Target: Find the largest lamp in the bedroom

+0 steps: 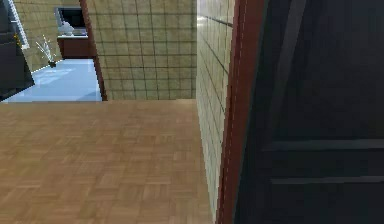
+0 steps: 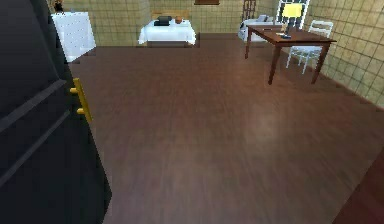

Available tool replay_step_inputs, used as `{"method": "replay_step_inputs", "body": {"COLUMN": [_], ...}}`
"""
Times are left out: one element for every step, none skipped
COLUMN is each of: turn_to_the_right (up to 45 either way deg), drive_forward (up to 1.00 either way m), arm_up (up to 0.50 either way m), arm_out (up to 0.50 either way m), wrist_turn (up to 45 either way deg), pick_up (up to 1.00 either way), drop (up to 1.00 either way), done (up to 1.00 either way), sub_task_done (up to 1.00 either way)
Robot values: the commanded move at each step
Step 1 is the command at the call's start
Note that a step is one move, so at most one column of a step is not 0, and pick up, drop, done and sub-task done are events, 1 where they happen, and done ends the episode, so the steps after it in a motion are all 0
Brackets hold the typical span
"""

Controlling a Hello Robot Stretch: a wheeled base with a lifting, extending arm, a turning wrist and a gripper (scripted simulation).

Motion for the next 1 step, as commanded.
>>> {"method": "replay_step_inputs", "body": {"turn_to_the_right": [12.0], "drive_forward": [0.0], "arm_up": [0.0], "arm_out": [0.0], "wrist_turn": [0.0], "pick_up": [0.0], "drop": [0.0], "done": [0.0], "sub_task_done": [0.0]}}
